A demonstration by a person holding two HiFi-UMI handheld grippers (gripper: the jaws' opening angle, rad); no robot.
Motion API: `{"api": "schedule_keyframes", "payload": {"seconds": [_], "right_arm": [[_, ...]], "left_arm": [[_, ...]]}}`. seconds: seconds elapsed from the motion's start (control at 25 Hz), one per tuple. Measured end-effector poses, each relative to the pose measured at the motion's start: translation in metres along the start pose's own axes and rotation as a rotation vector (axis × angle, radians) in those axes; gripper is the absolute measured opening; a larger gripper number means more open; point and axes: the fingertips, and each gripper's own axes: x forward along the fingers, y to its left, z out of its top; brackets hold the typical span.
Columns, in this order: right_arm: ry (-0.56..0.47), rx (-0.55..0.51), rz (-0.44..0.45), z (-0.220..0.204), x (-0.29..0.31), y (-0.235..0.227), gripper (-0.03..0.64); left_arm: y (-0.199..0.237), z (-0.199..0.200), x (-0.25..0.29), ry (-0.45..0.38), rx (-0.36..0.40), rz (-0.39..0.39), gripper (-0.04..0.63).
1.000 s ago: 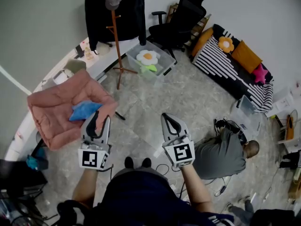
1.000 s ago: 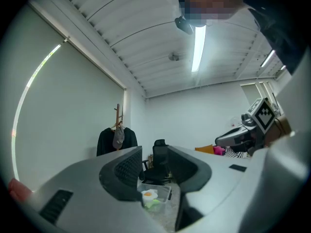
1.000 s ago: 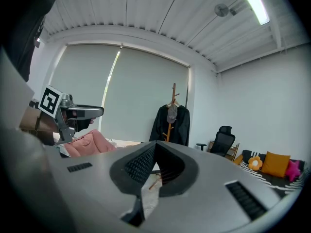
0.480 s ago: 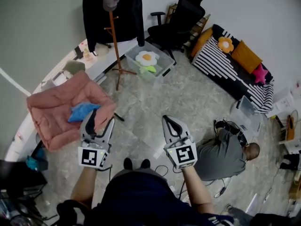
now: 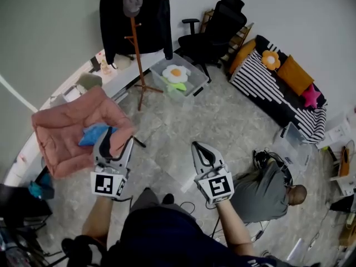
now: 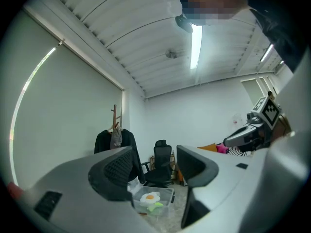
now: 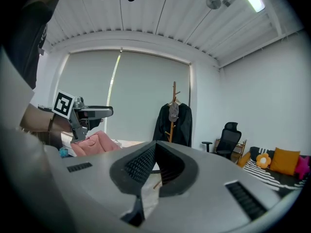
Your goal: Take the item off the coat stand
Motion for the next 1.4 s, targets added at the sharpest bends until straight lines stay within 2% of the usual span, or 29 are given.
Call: {"api": "schedule_keyframes", "payload": {"seconds": [0.24, 0.6, 0.84, 1.08, 1.4], "right_arm": [[-0.002, 0.014, -0.003, -0.002, 0.035, -0.026, 0.018], [-0.002, 0.019, -0.028, 0.017, 0.148, -0.068, 0.018], [-0.003, 0.002, -0.027, 0.034, 0.218, -0.103, 0.018], [-0.006, -0.015, 0.016, 0.037, 0.269, -0.151, 0.018], [-0.046, -0.047, 0.147, 0.057, 0.334, -0.232, 0.018]], "left_arm": [[0.014, -0.008, 0.042, 0.004, -0.013, -0.004, 0.285], [0.077, -0.024, 0.133, -0.015, -0.05, -0.021, 0.285], [0.116, -0.032, 0.199, -0.015, -0.035, -0.022, 0.285], [0.135, -0.039, 0.264, -0.01, -0.014, 0.02, 0.285], [0.147, -0.029, 0.368, -0.007, 0.04, 0.137, 0.285]]}}
